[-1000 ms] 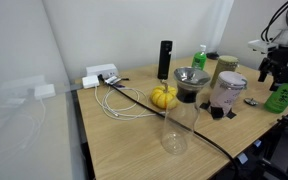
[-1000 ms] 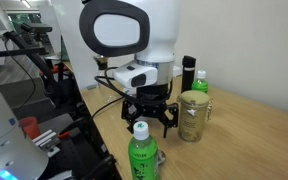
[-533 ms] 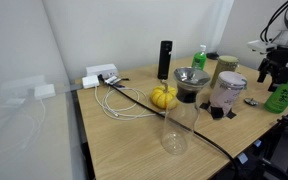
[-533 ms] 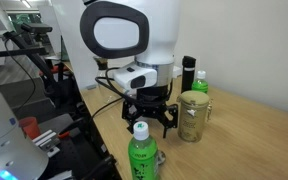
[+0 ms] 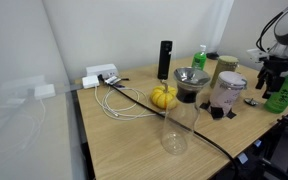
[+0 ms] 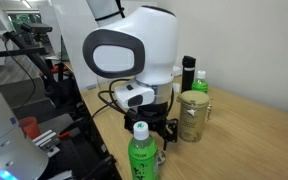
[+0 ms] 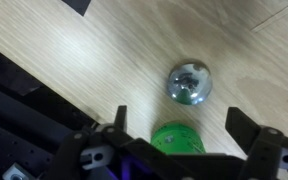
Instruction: Put the silver lid on top of the clear bottle on the left
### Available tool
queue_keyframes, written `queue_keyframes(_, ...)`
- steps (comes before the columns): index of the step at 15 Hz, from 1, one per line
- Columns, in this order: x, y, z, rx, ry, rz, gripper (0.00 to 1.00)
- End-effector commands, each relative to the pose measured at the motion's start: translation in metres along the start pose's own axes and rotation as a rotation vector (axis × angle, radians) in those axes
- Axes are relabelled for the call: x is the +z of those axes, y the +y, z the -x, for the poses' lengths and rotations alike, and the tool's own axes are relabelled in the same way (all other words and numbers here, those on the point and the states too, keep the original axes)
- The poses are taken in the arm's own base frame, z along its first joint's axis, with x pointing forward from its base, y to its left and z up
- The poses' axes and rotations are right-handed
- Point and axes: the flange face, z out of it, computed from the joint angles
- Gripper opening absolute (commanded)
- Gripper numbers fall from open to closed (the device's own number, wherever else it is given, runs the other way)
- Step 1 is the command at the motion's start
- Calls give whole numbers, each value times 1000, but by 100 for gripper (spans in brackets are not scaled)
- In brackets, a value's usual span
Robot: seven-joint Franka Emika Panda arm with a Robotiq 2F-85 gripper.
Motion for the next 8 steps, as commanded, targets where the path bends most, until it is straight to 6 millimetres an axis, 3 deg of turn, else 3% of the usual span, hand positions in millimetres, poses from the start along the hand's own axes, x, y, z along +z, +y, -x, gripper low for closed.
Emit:
queue_keyframes(1,15,2,-1,3,-16,-2,100)
queue_keyframes(3,23,7,1,-4,-25,7,100)
queue_keyframes(8,20,7,3,7,-6,22,100)
